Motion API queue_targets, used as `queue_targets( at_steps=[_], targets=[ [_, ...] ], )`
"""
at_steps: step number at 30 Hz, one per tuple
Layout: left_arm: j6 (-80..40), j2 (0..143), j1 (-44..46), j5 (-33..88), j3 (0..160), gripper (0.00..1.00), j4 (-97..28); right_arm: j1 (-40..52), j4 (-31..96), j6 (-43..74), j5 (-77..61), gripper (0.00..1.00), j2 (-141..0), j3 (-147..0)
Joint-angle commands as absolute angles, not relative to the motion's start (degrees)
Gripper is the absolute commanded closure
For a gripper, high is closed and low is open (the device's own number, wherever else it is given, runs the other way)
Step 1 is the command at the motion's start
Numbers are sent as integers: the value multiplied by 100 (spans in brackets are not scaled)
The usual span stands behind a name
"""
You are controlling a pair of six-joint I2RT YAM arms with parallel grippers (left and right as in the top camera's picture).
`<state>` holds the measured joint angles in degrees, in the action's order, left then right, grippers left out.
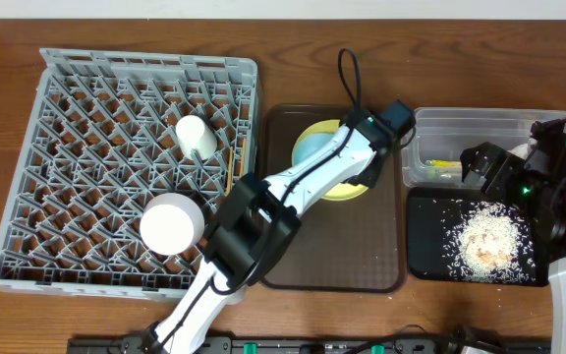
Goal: Sort waste into correct bins and load items into the dishwasher
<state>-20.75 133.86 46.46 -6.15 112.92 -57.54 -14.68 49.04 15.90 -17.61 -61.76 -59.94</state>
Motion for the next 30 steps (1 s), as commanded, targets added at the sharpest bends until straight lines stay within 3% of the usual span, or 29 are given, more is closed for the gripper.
queue_targets(
  at_steps=[1, 10, 14, 20, 30],
  targets=[
    [-2043, 12416, 4462, -193, 11489, 93, -5957, -1494, 4912, 1562, -1804, 1, -6149, -6053],
    [-1730, 10696, 3820, 1365, 11489, 92, -7026, -1494, 4910, 1562, -1804, 1, -6149, -6053],
    [-1313, 10263, 2985, 2084, 11489, 92, -7564, -1494, 4910, 1562, -1804, 1, -6149, -6053],
    [-40, 10224, 1256, 5033, 11231, 92, -8114, -1494, 4910, 1562, -1804, 1, -6149, -6053],
    [1747, 10224, -556, 7076, 9498, 92, -8488, -1494, 4910, 1562, -1804, 1, -6149, -6053]
  ],
)
